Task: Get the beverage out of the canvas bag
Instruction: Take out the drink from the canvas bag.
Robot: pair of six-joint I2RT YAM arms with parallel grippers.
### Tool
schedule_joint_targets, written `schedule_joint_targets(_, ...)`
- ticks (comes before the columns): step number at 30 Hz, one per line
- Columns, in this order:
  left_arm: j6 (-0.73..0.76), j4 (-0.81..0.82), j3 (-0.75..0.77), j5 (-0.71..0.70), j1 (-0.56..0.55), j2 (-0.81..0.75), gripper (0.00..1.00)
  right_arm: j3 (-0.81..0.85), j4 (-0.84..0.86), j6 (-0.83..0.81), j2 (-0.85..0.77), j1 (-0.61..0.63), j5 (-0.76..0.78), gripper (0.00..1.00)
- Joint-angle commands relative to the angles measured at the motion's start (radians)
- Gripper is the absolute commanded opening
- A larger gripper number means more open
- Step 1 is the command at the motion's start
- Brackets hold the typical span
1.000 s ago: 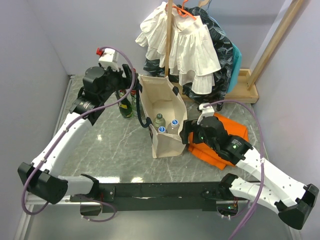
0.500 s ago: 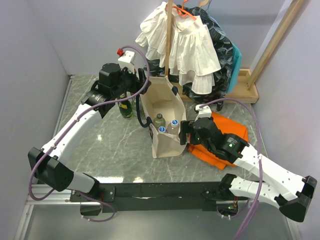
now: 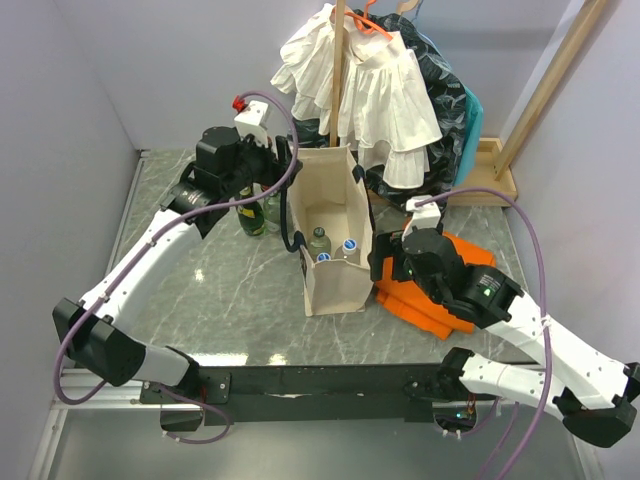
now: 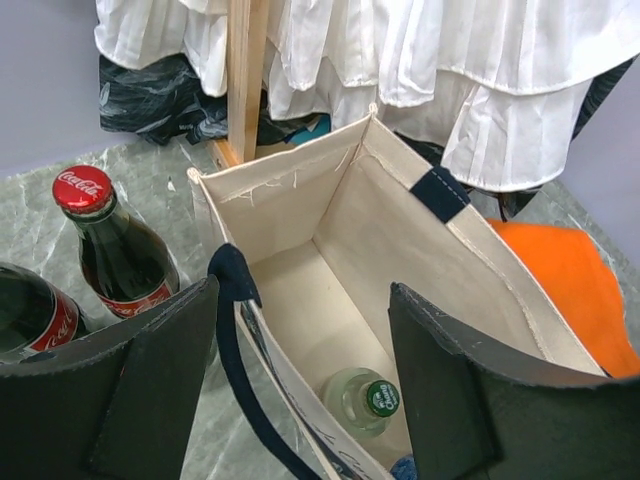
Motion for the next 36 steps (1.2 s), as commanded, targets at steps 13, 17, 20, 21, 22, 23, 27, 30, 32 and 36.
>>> schedule_joint_targets(13,-0.016,0.063,-0.029,-0.002,-0.004,-0.061,0.73,0.139,0.099,-0.092,0.112,0.095,0.029,1.00)
schedule_joint_targets(17,-0.016,0.058,-0.031,0.005,-0.004,-0.064,0.73,0.172,0.113,-0.135,0.167,0.101,0.029,1.00)
schedule_joint_targets(20,-0.016,0.058,-0.029,0.005,-0.004,-0.064,0.73,0.181,0.128,-0.163,0.201,0.105,0.020,1.00)
schedule_joint_targets(21,-0.016,0.058,-0.031,0.005,-0.004,-0.066,0.73,0.182,0.131,-0.166,0.207,0.106,0.019,1.00)
schedule_joint_targets(22,-0.016,0.058,-0.031,0.006,-0.004,-0.066,0.73,0.181,0.139,-0.177,0.213,0.109,0.012,1.00)
schedule_joint_targets(23,-0.018,0.058,-0.031,0.006,-0.004,-0.065,0.73,0.176,0.145,-0.180,0.226,0.109,0.009,1.00)
schedule_joint_targets(27,-0.021,0.057,-0.029,0.011,-0.004,-0.063,0.73,0.164,0.157,-0.184,0.235,0.117,0.004,1.00)
schedule_joint_targets(30,-0.021,0.061,-0.031,0.009,-0.006,-0.061,0.73,0.169,0.145,-0.181,0.229,0.129,-0.003,1.00)
schedule_joint_targets(32,-0.019,0.060,-0.027,0.009,-0.006,-0.057,0.73,0.169,0.128,-0.166,0.220,0.141,-0.011,1.00)
schedule_joint_targets(36,-0.018,0.058,-0.023,0.014,-0.006,-0.052,0.72,0.153,0.069,-0.125,0.201,0.167,-0.036,1.00)
